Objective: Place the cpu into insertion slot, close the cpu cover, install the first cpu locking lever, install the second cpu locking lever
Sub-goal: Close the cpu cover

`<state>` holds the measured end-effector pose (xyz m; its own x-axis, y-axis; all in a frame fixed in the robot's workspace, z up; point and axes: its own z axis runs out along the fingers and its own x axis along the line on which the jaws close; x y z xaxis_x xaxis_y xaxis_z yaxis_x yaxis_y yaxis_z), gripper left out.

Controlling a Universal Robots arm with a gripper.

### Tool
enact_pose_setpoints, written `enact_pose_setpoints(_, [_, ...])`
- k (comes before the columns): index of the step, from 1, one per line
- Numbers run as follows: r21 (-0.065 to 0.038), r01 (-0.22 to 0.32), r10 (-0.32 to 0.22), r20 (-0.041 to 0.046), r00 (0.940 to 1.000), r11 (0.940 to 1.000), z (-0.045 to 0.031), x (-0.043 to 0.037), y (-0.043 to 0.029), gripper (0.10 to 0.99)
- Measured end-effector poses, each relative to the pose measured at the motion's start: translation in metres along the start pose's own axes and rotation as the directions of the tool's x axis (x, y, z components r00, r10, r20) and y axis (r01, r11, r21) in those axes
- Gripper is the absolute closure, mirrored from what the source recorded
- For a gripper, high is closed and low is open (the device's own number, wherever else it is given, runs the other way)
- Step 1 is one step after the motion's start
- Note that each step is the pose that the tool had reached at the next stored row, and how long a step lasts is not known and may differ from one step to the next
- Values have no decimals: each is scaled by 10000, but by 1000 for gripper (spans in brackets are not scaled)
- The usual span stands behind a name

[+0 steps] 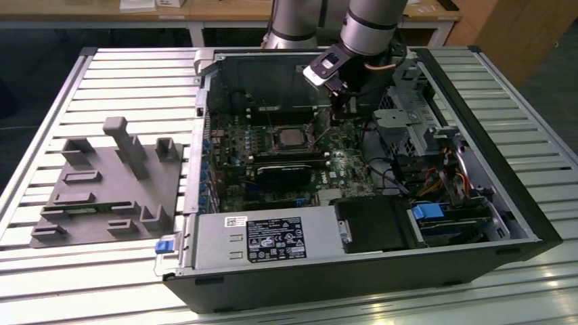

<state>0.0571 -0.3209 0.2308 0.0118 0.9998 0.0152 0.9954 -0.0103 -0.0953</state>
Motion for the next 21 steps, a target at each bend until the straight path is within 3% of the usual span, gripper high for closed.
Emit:
enact_pose_setpoints(8, [-4, 2, -2, -7, 10000, 10000, 10, 4, -108, 984])
enact_pose_setpoints(21, [-35, 7, -7, -23, 10000, 10000, 35, 11, -362, 984])
